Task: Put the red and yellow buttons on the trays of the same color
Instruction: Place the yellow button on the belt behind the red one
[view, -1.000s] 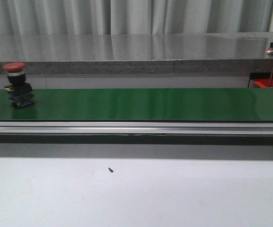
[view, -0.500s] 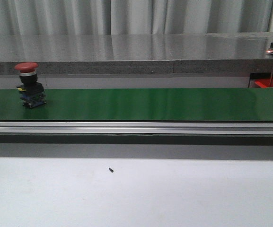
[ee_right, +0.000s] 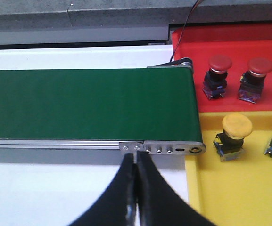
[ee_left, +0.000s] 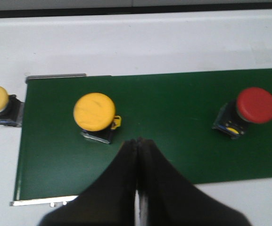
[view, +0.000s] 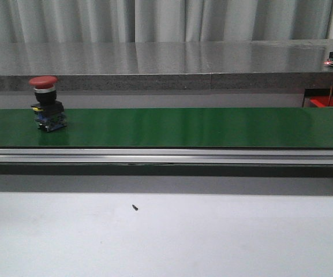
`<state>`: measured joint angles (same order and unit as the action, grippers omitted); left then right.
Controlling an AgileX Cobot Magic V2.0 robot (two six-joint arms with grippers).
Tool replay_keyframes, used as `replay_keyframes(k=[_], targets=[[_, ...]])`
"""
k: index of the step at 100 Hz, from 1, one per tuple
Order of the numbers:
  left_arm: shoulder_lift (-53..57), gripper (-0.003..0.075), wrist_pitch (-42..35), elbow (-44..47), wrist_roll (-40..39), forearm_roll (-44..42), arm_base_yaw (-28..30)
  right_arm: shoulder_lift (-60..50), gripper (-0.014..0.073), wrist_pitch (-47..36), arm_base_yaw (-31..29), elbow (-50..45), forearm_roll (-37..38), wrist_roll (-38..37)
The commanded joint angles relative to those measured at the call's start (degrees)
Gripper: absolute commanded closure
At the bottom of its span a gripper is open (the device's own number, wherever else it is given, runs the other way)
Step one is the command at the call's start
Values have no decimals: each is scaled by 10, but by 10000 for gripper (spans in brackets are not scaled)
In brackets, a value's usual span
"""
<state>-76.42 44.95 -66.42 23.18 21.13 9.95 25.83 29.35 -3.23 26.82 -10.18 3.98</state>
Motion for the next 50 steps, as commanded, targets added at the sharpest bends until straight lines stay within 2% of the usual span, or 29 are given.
replay_keyframes(k=[1, 31, 50], targets=[[44, 740, -40, 15, 2, 18, -23, 2, 717, -46, 2, 15, -2, 4], [143, 740, -85, 118, 2, 18, -82, 2, 717, -46, 2, 15, -2, 4], [217, 740, -113, 177, 2, 38, -88, 2, 717, -46, 2, 15, -2, 4]])
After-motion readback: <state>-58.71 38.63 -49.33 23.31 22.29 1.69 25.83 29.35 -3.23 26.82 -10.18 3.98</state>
